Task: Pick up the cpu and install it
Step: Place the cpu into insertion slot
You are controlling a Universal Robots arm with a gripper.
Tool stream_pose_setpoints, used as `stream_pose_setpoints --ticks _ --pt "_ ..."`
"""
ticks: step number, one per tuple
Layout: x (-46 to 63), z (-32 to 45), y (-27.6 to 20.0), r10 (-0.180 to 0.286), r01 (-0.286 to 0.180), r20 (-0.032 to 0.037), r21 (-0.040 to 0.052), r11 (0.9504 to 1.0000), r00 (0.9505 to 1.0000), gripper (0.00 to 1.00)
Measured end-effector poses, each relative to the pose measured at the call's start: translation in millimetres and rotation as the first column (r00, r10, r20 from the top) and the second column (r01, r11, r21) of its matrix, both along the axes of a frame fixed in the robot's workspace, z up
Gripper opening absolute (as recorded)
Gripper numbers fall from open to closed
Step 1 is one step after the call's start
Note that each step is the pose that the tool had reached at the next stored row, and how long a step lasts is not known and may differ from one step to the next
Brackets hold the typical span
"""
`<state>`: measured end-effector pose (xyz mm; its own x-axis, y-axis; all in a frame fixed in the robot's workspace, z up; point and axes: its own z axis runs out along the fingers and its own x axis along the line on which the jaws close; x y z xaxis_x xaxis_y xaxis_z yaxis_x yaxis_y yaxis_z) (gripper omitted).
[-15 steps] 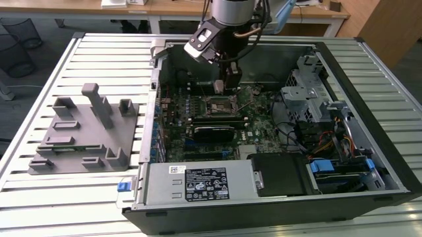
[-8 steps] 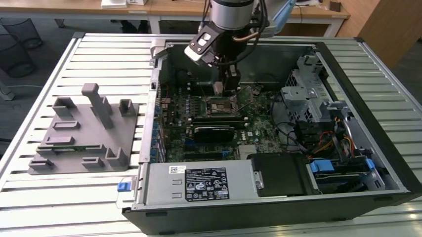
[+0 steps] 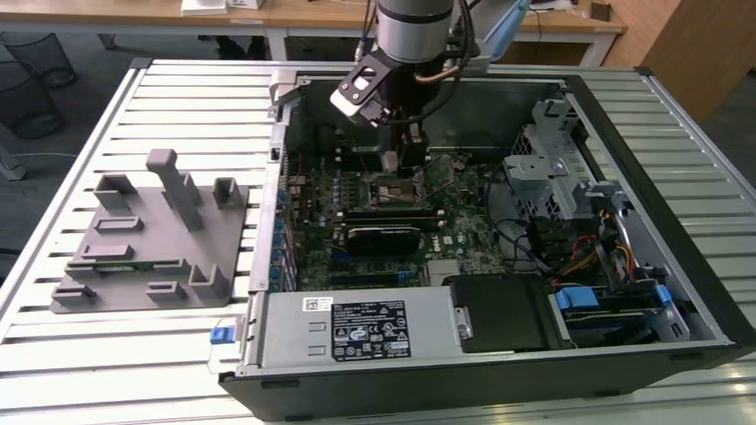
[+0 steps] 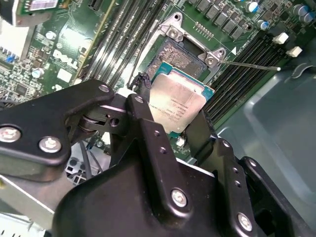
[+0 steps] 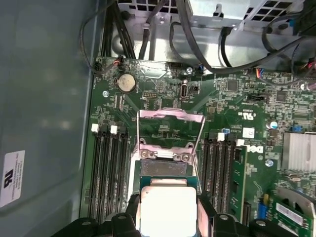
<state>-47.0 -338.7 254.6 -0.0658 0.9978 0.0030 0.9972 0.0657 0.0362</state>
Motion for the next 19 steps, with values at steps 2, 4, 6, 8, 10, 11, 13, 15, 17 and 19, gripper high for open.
stream_pose_setpoints --ticks 2,4,6,8,10,11,13,15,17,19 --pt "0.0 -3.4 1.7 -0.006 0.006 0.0 0.0 1.0 1.0 0.54" --pt "0.0 -6.7 2.5 -0.01 0.01 0.0 0.0 1.0 1.0 0.54" --pt "0.1 -10.3 2.6 -0.011 0.011 0.0001 0.0001 0.9999 0.9999 0.54" --pt "0.0 -13.9 2.6 -0.013 0.013 0.0003 0.0 0.9999 0.9999 0.54" --pt "0.0 -17.3 2.6 -0.018 0.018 0.0005 0.0 0.9998 0.9998 0.54" --pt "0.0 -18.9 2.6 -0.021 0.021 0.0005 -0.0001 0.9998 0.9998 0.54" --pt "0.0 -21.8 2.6 -0.028 0.028 0.0005 0.0 0.9996 0.9996 0.54" --pt "0.0 -24.0 2.7 -0.028 0.028 0.0005 0.0001 0.9996 0.9996 0.54" --pt "0.0 -26.2 2.7 -0.028 0.028 0.0006 0.0001 0.9996 0.9996 0.54" --pt "0.0 -28.9 2.7 -0.028 0.028 0.0005 0.0 0.9996 0.9996 0.54"
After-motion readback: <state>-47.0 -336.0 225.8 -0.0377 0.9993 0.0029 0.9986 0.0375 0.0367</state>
